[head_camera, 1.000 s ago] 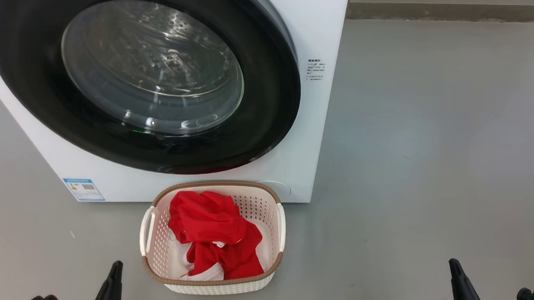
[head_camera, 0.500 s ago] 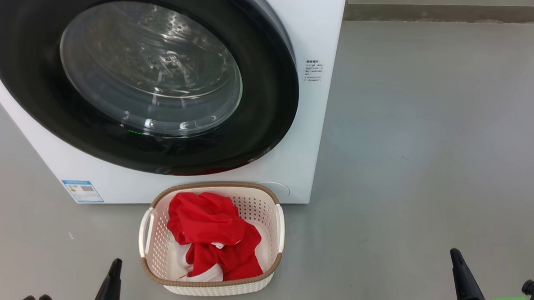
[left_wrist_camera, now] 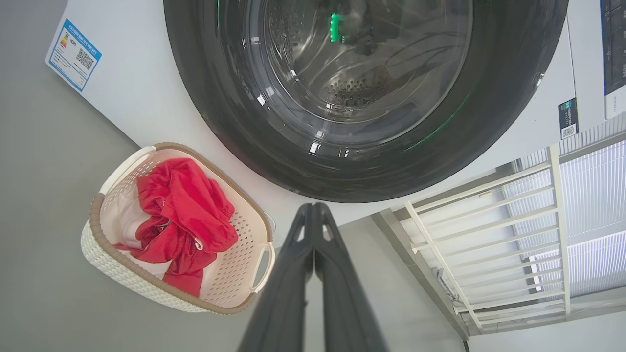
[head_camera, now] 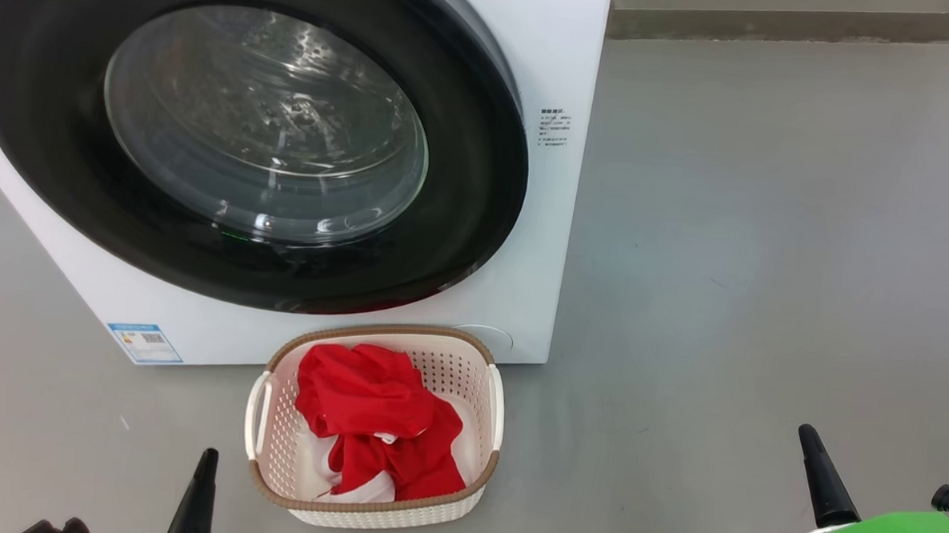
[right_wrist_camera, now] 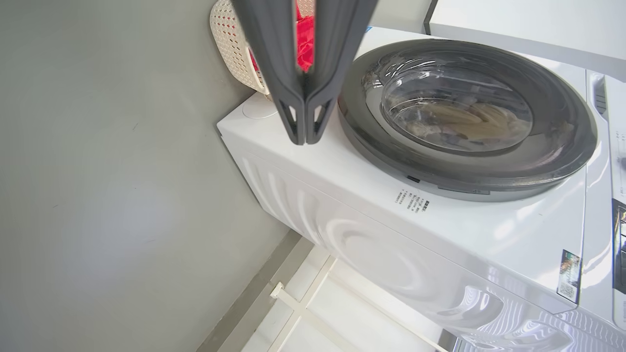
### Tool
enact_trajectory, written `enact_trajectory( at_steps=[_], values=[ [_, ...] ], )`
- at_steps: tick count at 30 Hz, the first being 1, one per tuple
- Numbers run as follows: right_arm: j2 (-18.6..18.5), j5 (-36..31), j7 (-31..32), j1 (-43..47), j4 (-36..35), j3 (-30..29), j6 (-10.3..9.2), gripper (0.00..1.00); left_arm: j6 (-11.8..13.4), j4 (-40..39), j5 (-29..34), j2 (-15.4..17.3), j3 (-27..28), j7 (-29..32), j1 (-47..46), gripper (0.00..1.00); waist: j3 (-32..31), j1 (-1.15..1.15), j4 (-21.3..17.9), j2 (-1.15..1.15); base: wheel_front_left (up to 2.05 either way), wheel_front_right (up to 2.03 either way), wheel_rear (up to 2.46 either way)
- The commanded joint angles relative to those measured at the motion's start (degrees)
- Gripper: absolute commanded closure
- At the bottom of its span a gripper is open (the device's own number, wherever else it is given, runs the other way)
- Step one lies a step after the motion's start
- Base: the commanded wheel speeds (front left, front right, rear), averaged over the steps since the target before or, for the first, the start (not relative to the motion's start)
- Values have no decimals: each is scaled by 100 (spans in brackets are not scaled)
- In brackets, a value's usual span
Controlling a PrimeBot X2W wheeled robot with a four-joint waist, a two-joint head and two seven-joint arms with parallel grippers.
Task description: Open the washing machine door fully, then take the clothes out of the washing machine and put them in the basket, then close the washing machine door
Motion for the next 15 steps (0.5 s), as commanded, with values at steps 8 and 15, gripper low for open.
enact_trajectory(
  at_steps=[8,15],
  values=[
    [-34,568,172,-348,-194,-6,-3,100,-28,-181,-609,46,207,162,-308,100,-13,0,-16,0,0,0,0],
    [-23,949,291,-428,-216,-29,-4,100,-30,-192,-1035,32,243,277,-357,100,-24,0,-28,0,0,0,0]
  ],
)
